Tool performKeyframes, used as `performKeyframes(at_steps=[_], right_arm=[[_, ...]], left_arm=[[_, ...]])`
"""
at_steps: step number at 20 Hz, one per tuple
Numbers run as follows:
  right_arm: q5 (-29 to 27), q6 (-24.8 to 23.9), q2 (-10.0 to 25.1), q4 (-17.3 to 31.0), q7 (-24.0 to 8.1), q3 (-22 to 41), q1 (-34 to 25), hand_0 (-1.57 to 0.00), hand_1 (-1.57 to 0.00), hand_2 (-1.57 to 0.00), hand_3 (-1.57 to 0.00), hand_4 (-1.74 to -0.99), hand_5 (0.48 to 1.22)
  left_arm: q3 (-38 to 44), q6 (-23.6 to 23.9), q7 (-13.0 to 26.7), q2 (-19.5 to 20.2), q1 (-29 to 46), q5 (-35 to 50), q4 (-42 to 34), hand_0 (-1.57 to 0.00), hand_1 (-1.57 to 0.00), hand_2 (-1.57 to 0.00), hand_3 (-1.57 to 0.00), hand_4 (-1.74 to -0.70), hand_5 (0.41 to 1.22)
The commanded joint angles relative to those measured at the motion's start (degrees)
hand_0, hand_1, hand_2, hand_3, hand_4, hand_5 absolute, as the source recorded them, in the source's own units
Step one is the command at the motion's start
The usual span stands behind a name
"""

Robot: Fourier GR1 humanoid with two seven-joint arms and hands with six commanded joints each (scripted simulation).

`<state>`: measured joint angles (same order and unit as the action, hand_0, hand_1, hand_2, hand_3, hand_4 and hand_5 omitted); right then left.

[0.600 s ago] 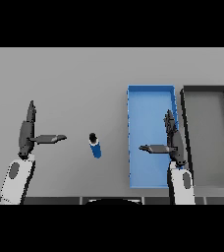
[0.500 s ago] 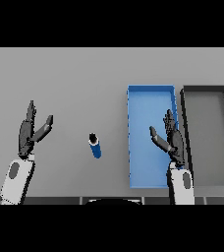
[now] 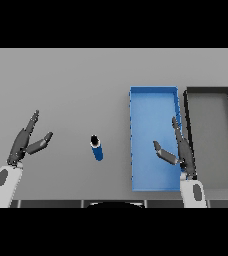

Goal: Pick up the blue pipe and place it into the blue bin.

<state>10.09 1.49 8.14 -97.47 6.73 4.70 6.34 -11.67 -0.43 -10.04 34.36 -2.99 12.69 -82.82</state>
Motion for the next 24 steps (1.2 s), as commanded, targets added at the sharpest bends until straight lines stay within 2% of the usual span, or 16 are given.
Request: performKeyframes(at_steps=[1, 3, 4, 5, 7, 9, 10, 14, 15, 16, 18, 20, 22, 24], right_arm=[[0.10, -0.08, -0.39, 0.20, -1.32, 0.25, -0.74, 0.00, 0.00, 0.00, 0.00, -1.206, 0.625], [0.84, -0.18, -0.76, -0.40, -0.94, 1.06, -0.08, 0.00, 0.00, 0.00, 0.00, -1.197, 0.621], [0.81, -0.26, -0.49, 0.15, -2.11, 0.71, -1.05, 0.00, 0.00, 0.00, 0.00, -1.192, 0.621], [1.39, -0.34, -0.40, 0.68, -1.44, 0.95, -0.83, 0.00, 0.00, 0.00, 0.00, -1.181, 0.619], [0.86, -0.13, 0.13, 0.18, -1.73, 0.49, -1.44, 0.00, 0.00, 0.00, 0.00, -1.179, 0.616], [0.86, 0.29, 0.17, 0.54, -1.07, 0.70, -1.03, 0.00, 0.00, 0.00, 0.00, -1.174, 0.616], [0.81, 0.15, 0.21, 0.69, -1.34, 0.50, -1.18, 0.00, 0.00, 0.00, 0.00, -1.173, 0.616], [0.50, 0.39, 0.41, -0.11, -2.68, 0.35, -0.96, 0.00, 0.00, 0.00, 0.00, -1.189, 0.619], [0.76, 0.20, -0.26, -0.77, -1.73, 0.97, 0.20, 0.00, 0.00, 0.00, 0.00, -1.195, 0.617], [0.57, 0.17, -0.22, -0.54, -2.28, 0.68, -0.31, 0.00, 0.00, 0.00, 0.00, -1.197, 0.615], [0.32, 0.45, -0.18, -1.01, -1.78, 0.79, -0.35, 0.00, 0.00, 0.00, 0.00, -1.213, 0.625], [0.41, 0.14, -0.76, -1.00, -3.05, 0.94, -0.60, 0.00, 0.00, 0.00, 0.00, -1.217, 0.626], [0.95, -0.11, -1.08, -1.24, -3.12, 1.32, 0.16, 0.00, 0.00, 0.00, 0.00, -1.211, 0.622], [0.69, -0.05, -0.26, -0.99, -3.61, 0.52, -0.29, 0.00, 0.00, 0.00, 0.00, -1.202, 0.621]], left_arm=[[-0.60, -0.04, 0.58, -0.35, -0.03, -0.07, -0.80, 0.00, 0.00, 0.00, 0.00, -0.96, 0.594], [-0.77, -3.12, -0.84, 0.76, 0.42, 1.36, -1.47, 0.00, 0.00, 0.00, 0.00, -0.97, 0.594], [-1.19, -4.99, -1.21, 2.10, 1.43, 1.81, -2.76, 0.00, 0.00, 0.00, 0.00, -0.98, 0.584], [-2.05, -5.93, -1.25, 2.61, 2.27, 1.58, -4.13, 0.00, 0.00, 0.00, 0.00, -0.99, 0.573], [-4.10, -8.55, -0.18, 4.11, 3.33, 1.20, -6.82, 0.00, 0.00, 0.00, 0.00, -1.03, 0.549], [-6.47, -10.16, 0.51, 3.83, 3.91, 0.39, -8.79, 0.00, 0.00, 0.00, 0.00, -1.07, 0.522], [-8.00, -11.35, 2.04, 3.39, 3.94, 0.39, -9.46, 0.00, 0.00, 0.00, 0.00, -1.10, 0.510], [-12.96, -11.09, 5.83, 0.38, 3.49, -3.22, -11.49, 0.00, 0.00, 0.00, 0.00, -1.14, 0.464], [-13.87, -11.21, 5.82, -0.19, 3.63, -3.98, -11.57, 0.00, 0.00, 0.00, 0.00, -1.14, 0.455], [-14.68, -11.17, 6.35, -1.25, 3.10, -4.40, -11.45, 0.00, 0.00, 0.00, 0.00, -1.14, 0.450], [-16.39, -10.84, 6.19, -4.04, 2.66, -5.51, -10.40, 0.00, 0.00, 0.00, 0.00, -1.15, 0.451], [-16.95, -10.60, 5.89, -5.93, 0.95, -6.19, -8.97, 0.00, 0.00, 0.00, 0.00, -1.15, 0.456], [-18.22, -9.51, 5.79, -9.47, -0.63, -7.80, -6.17, 0.00, 0.00, 0.00, 0.00, -1.16, 0.460], [-17.98, -9.05, 5.59, -11.35, -2.45, -7.85, -4.15, 0.00, 0.00, 0.00, 0.00, -1.15, 0.460]])
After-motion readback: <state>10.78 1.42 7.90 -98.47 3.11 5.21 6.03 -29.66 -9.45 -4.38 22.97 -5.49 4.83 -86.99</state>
